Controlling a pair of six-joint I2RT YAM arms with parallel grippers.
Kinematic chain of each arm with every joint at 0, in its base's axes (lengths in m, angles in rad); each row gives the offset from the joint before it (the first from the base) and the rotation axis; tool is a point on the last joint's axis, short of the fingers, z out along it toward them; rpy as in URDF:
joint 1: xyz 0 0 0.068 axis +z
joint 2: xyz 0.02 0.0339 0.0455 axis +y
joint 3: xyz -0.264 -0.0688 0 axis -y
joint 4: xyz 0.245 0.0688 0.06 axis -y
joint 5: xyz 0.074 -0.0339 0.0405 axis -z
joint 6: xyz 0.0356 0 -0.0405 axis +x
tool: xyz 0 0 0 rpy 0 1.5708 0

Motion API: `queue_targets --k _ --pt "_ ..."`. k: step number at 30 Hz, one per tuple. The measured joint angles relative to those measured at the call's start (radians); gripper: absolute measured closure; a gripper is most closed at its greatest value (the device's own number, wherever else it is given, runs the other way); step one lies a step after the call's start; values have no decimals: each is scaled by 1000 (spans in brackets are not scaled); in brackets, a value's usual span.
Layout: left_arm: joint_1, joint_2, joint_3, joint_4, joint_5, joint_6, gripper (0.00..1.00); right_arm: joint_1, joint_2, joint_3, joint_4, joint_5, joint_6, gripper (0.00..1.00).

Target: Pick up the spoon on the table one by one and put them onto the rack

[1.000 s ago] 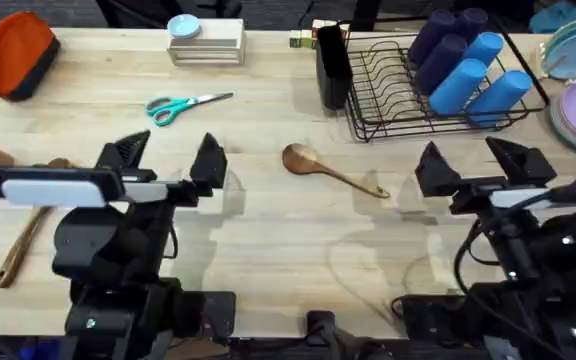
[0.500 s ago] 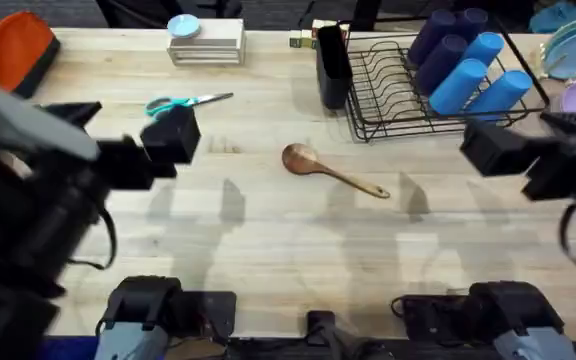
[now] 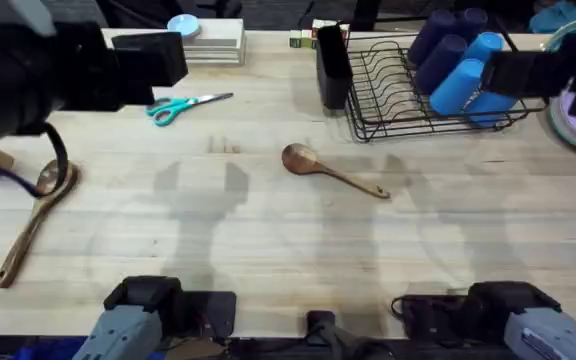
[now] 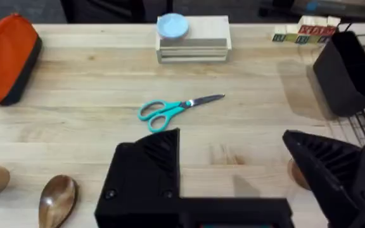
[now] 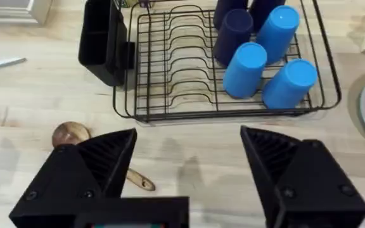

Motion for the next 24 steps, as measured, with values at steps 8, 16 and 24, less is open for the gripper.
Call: queue_targets --k 8,16,24 --pt "0 34 17 -48 0 0 7 4 69 21 -13 -37 -1 9" --pt "0 34 17 -92 0 0 7 112 111 21 -26 -69 -58 9" --pt "0 34 17 -104 0 0 7 270 189 21 -26 -111 -178 9"
